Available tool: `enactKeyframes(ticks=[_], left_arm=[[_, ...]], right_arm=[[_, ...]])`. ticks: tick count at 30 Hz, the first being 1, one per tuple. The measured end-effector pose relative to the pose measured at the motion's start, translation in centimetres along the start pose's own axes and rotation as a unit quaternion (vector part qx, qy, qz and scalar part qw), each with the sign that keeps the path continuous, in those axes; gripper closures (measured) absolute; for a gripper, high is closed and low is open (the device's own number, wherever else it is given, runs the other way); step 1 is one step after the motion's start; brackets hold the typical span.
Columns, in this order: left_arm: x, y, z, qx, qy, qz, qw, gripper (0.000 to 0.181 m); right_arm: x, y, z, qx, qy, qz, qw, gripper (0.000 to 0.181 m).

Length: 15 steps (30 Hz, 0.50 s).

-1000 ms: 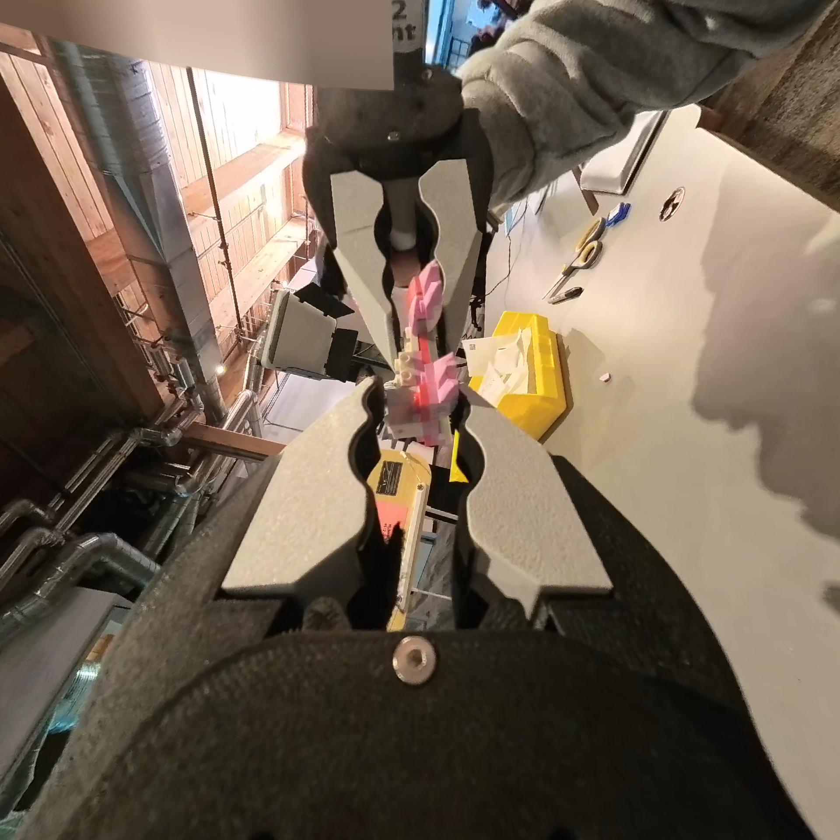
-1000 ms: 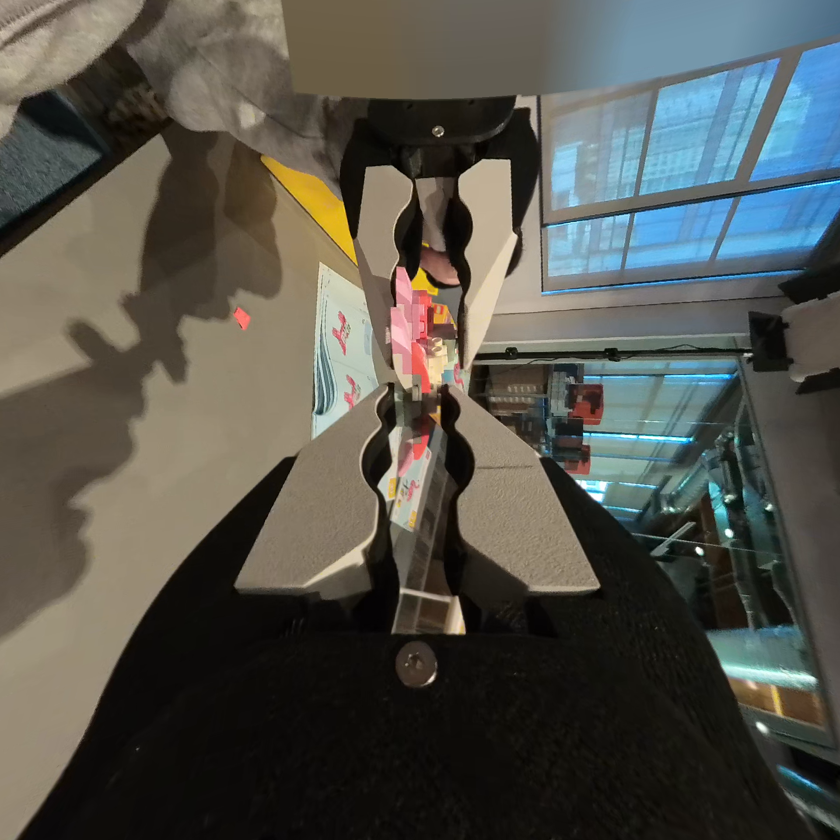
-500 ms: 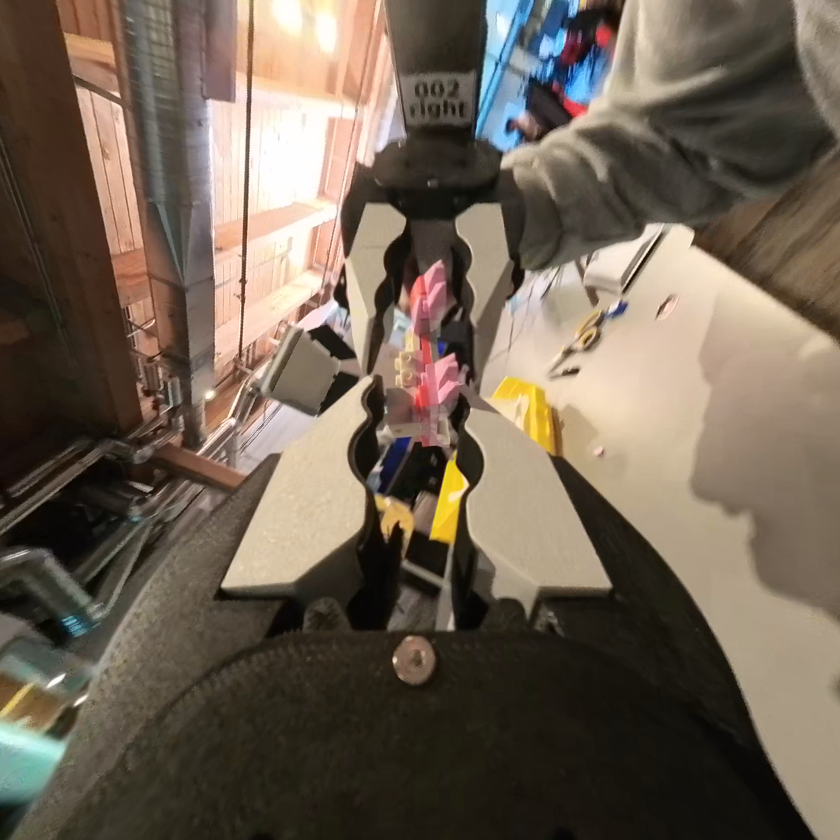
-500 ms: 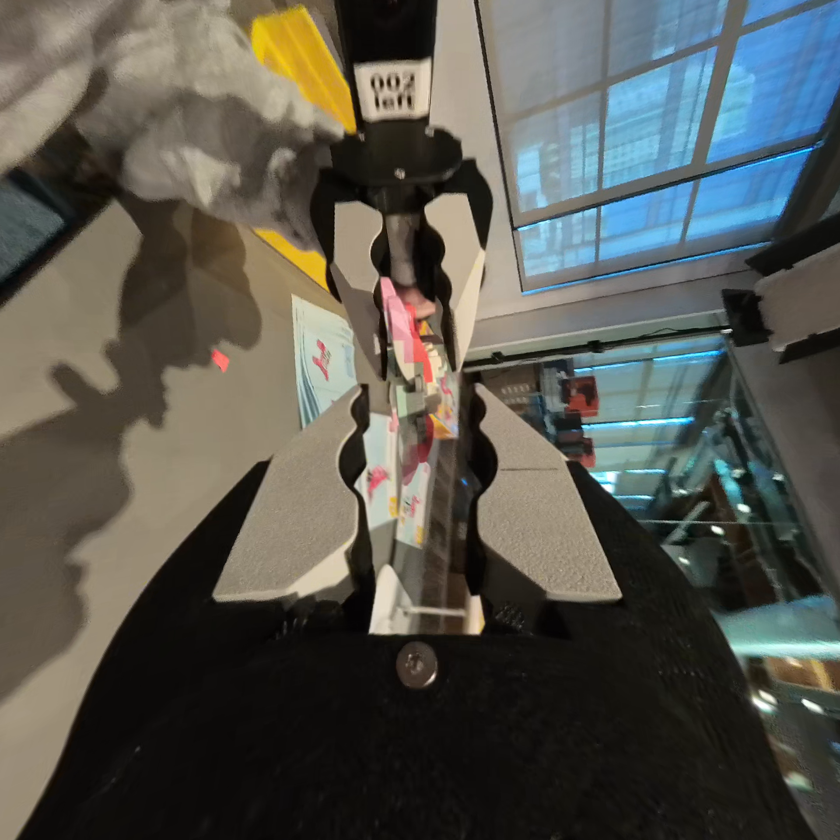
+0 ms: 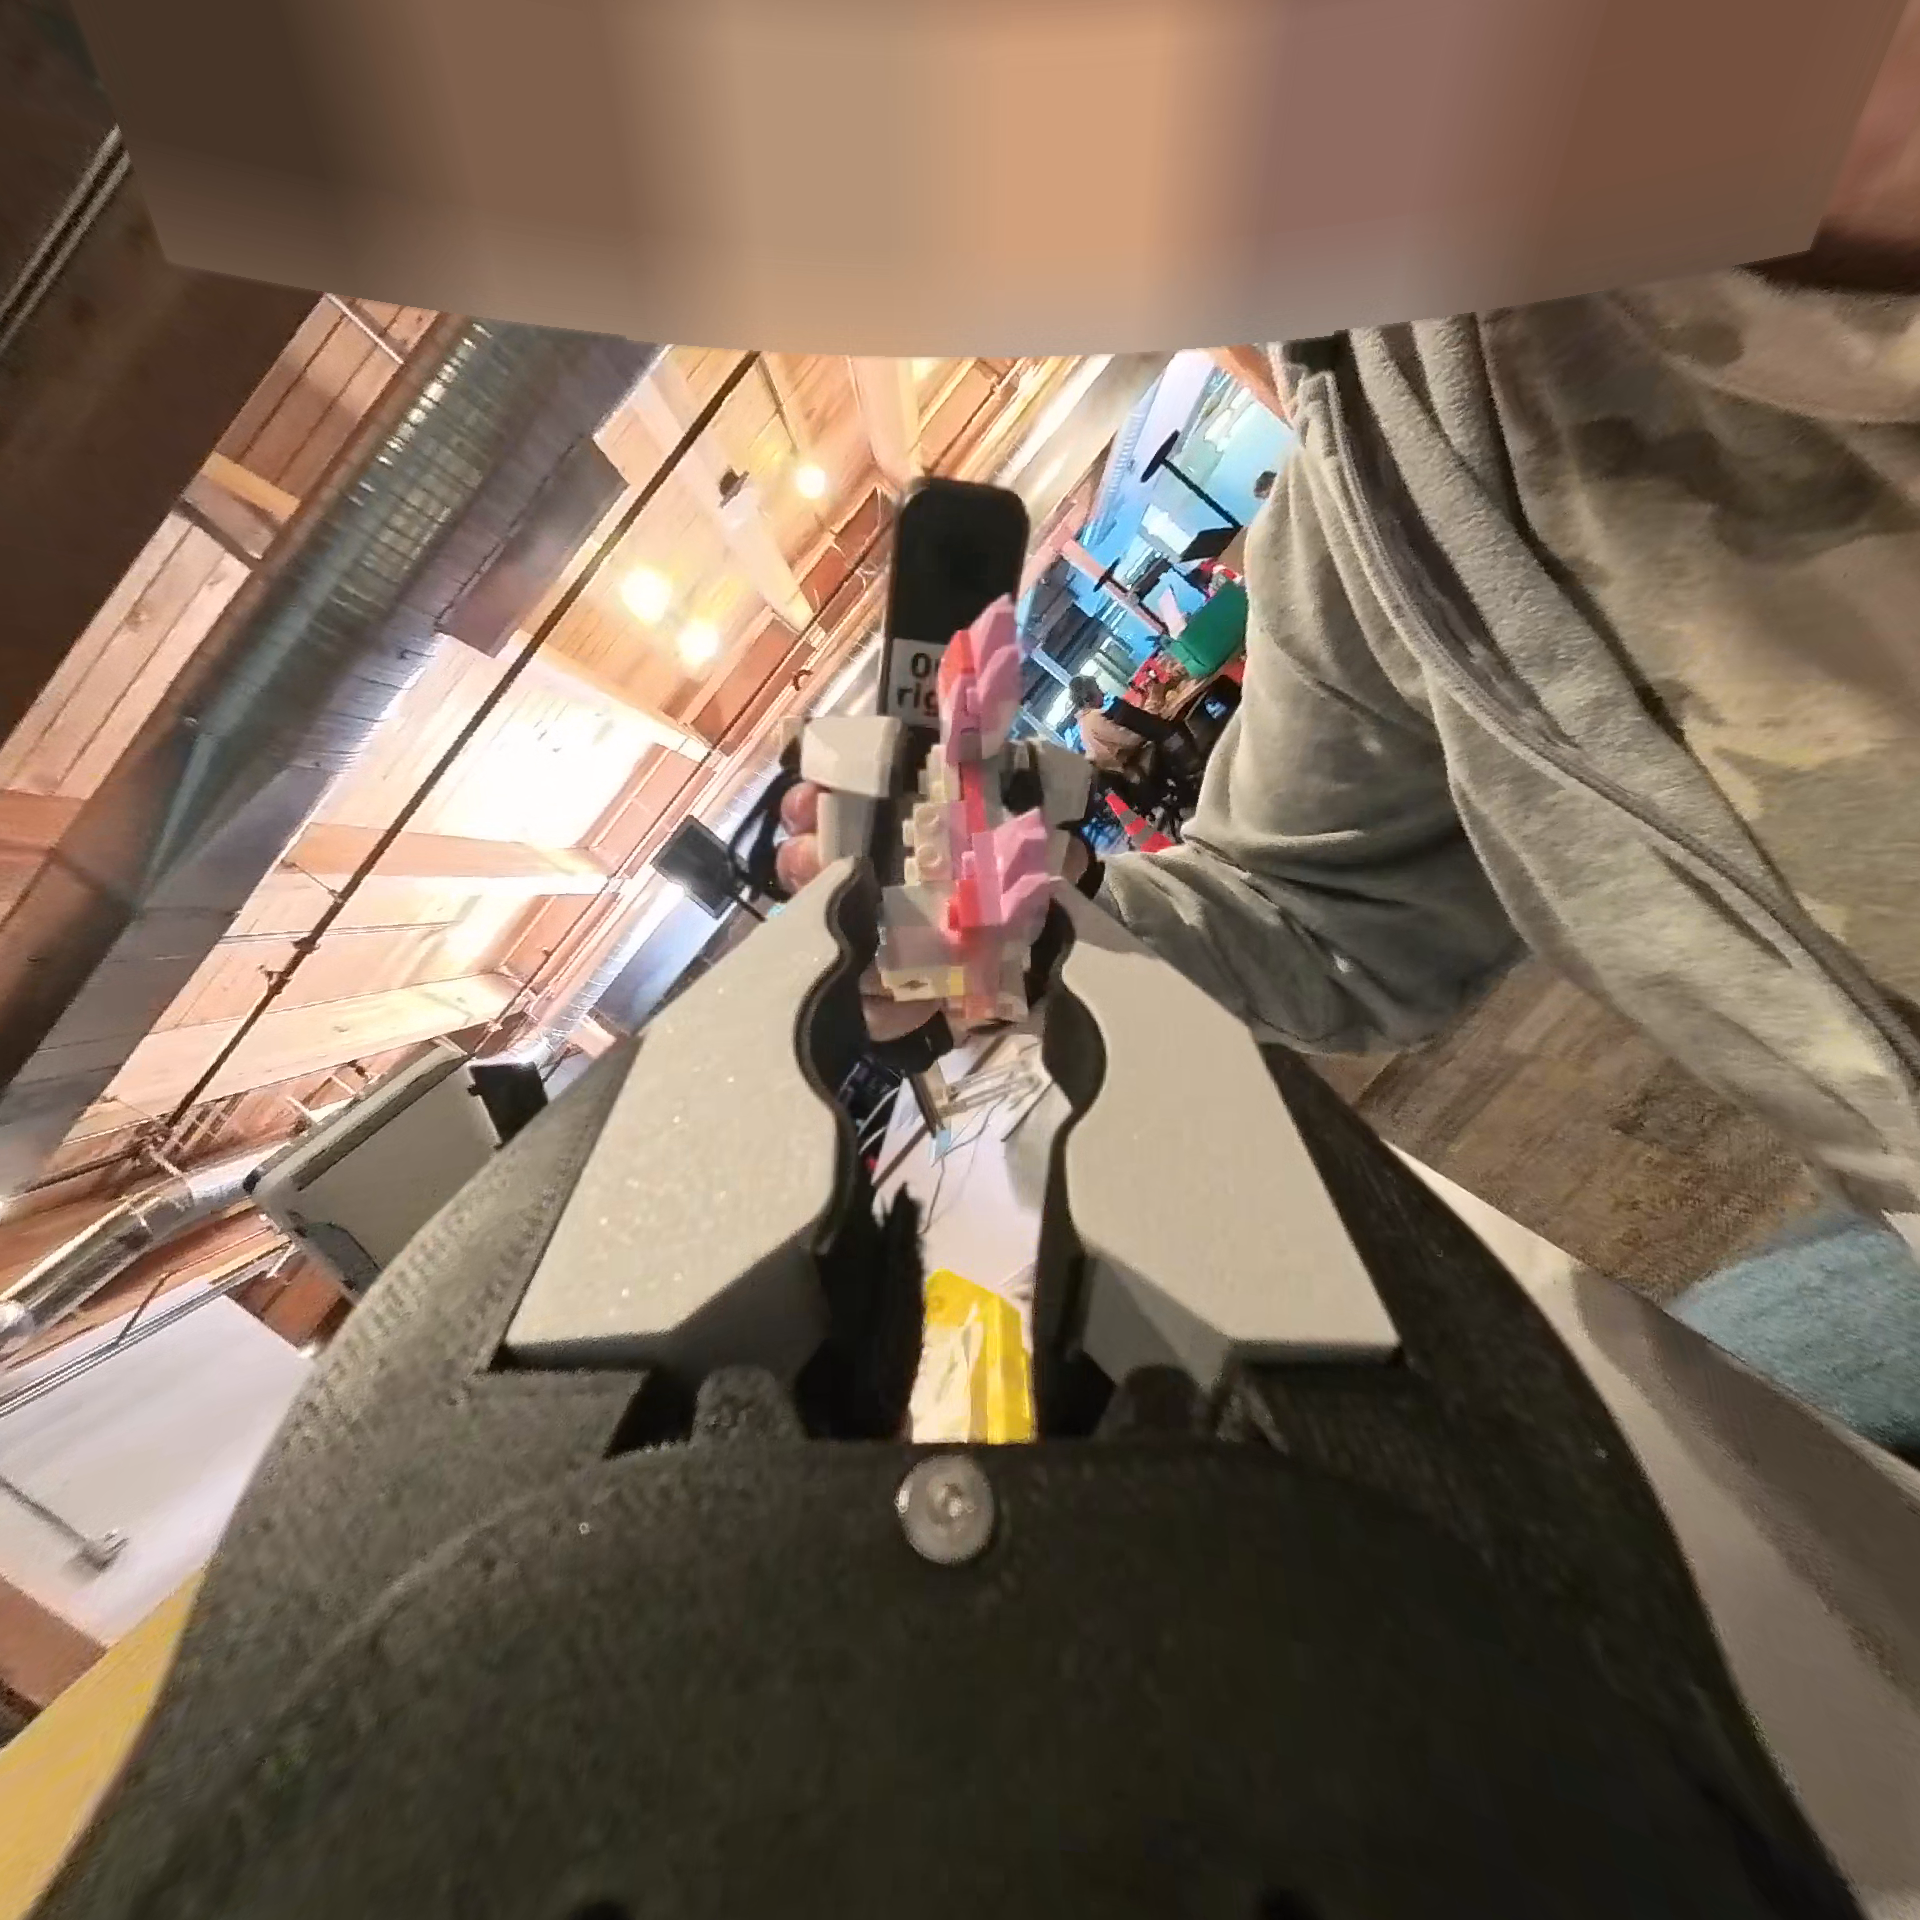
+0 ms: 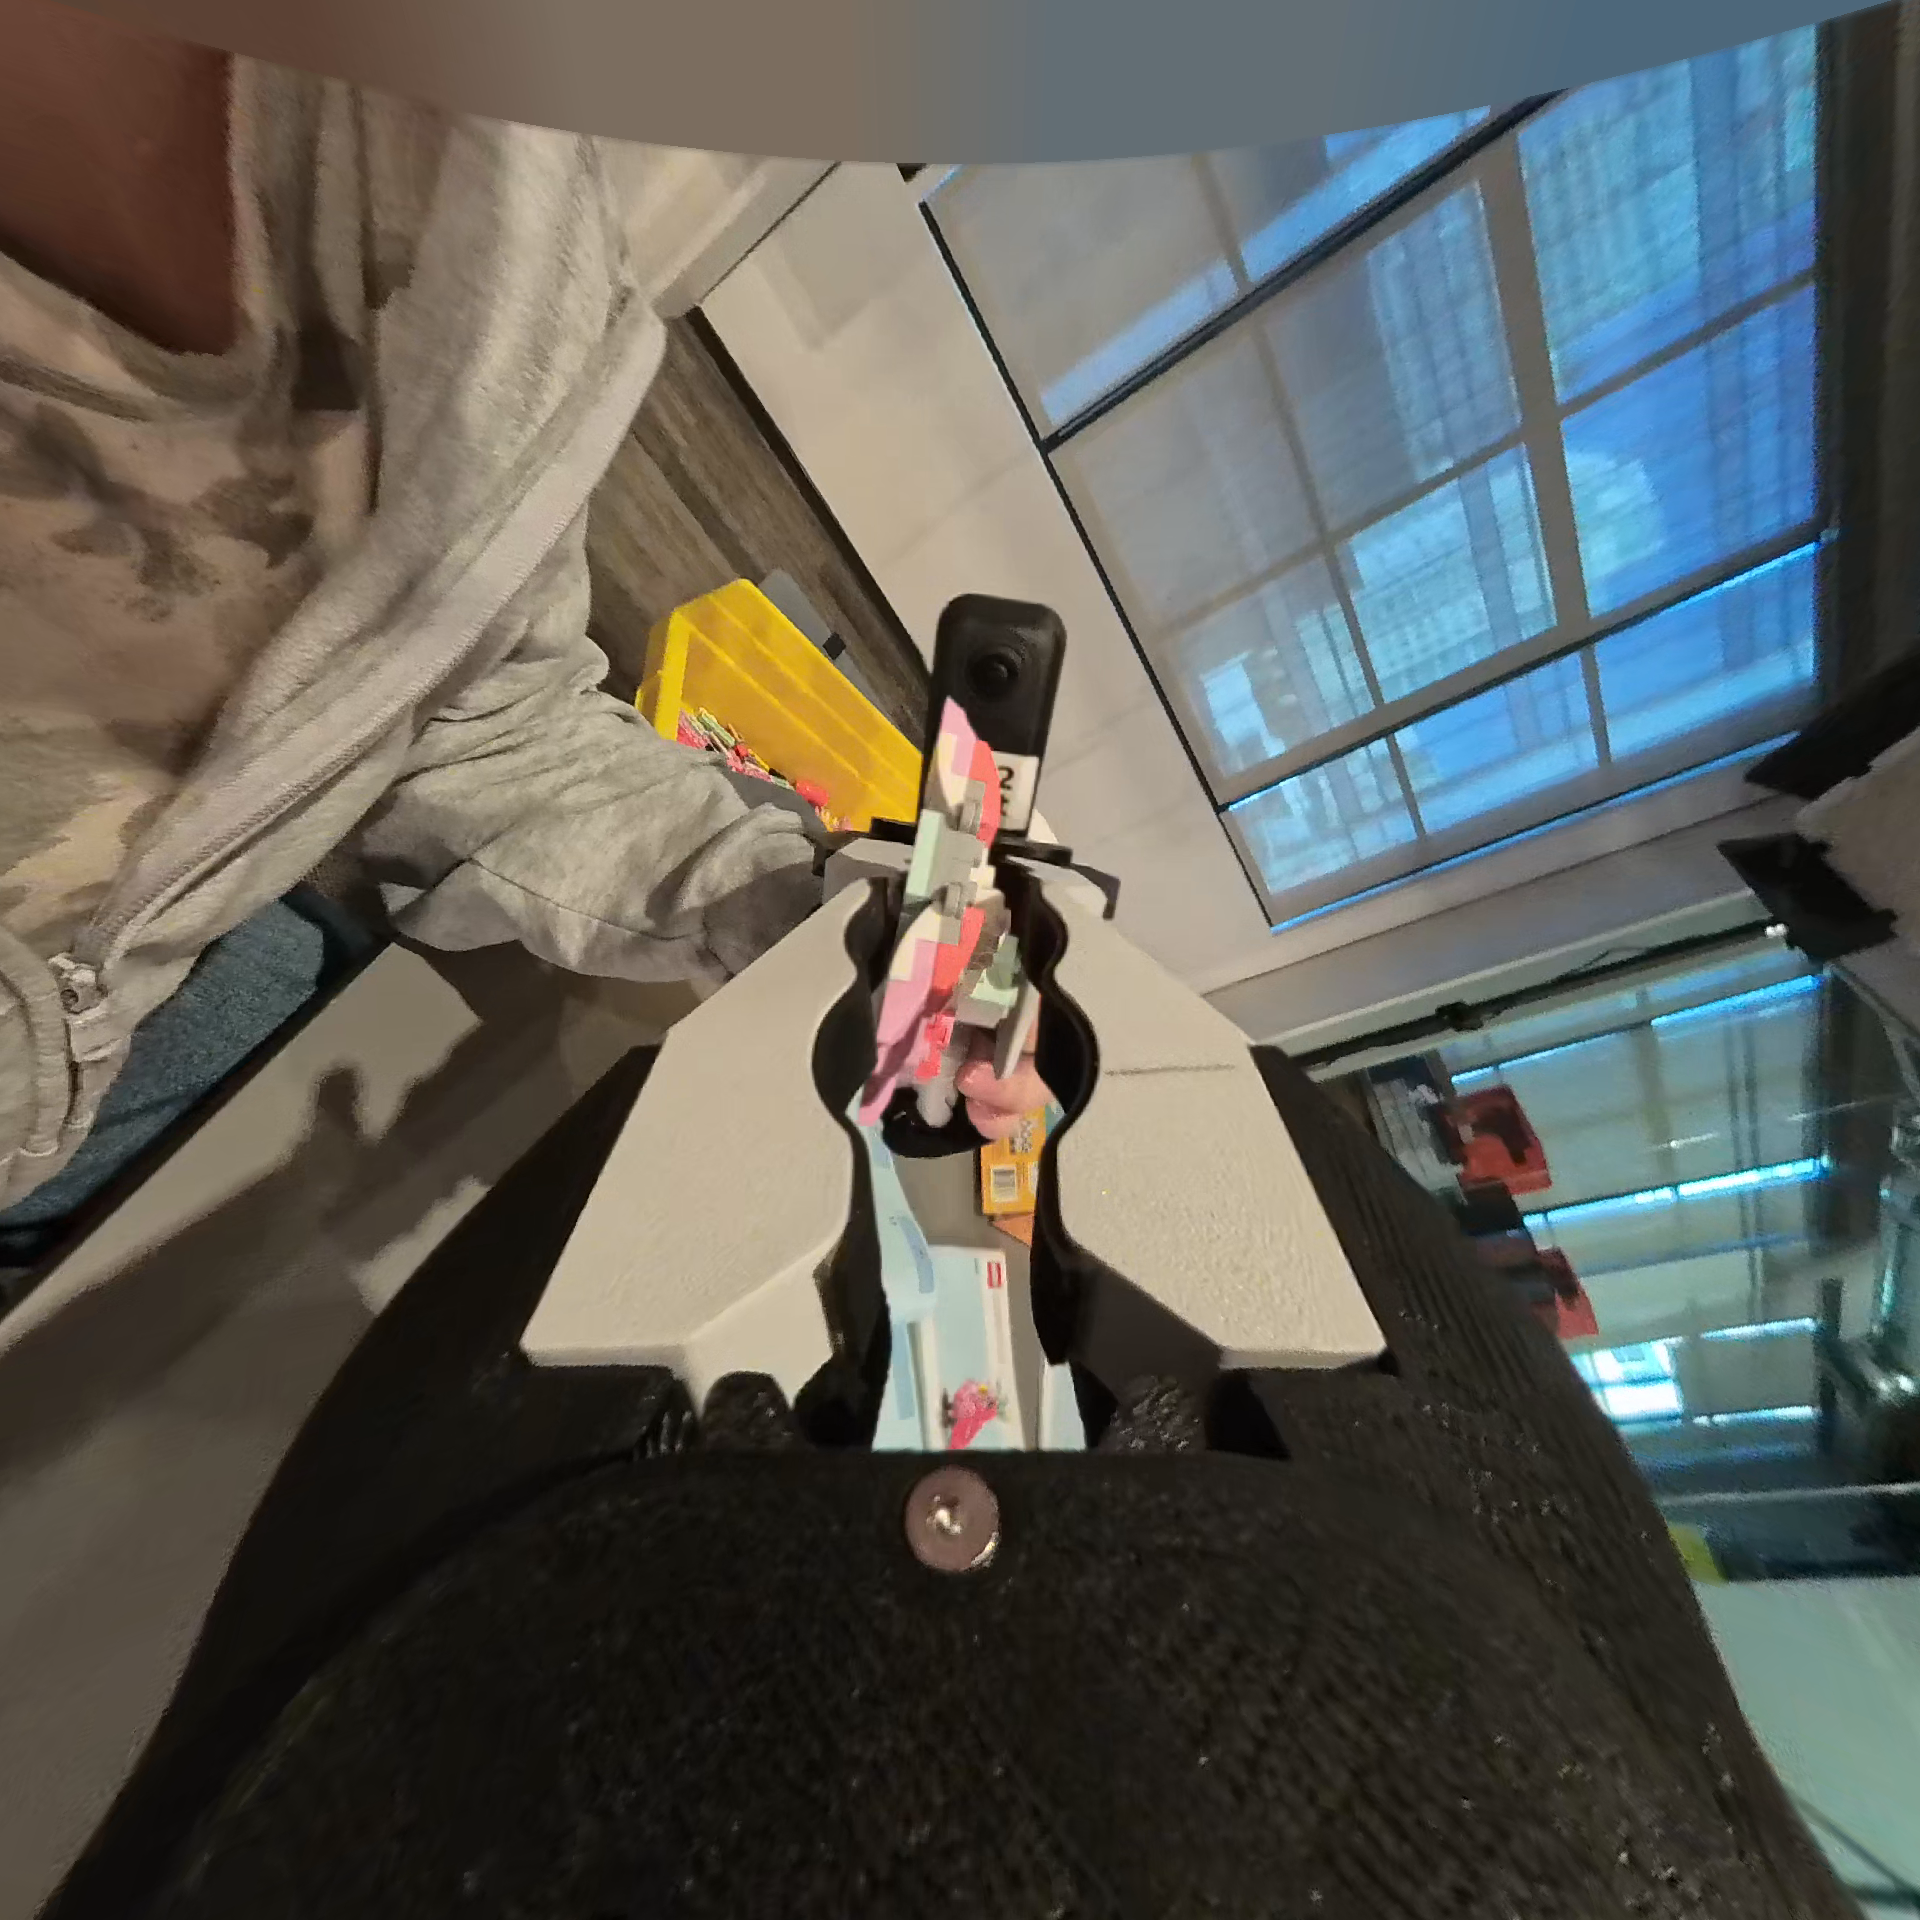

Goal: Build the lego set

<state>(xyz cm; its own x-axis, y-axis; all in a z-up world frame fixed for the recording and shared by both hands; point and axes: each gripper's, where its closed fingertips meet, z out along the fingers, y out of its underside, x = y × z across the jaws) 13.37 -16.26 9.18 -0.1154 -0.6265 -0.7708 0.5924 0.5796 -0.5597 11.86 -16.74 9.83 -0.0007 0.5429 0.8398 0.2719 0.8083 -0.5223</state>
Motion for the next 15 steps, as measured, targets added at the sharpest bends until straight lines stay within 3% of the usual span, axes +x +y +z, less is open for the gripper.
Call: enactKeyframes(ticks=[15], left_arm=[[1.7, -0.7, 0.9, -0.029, 0.059, 0.043, 0.997, 0.153]], right_arm=[[-2.0, -1.0, -1.0, 0.026, -0.052, -0.013, 0.998, 0.162]])
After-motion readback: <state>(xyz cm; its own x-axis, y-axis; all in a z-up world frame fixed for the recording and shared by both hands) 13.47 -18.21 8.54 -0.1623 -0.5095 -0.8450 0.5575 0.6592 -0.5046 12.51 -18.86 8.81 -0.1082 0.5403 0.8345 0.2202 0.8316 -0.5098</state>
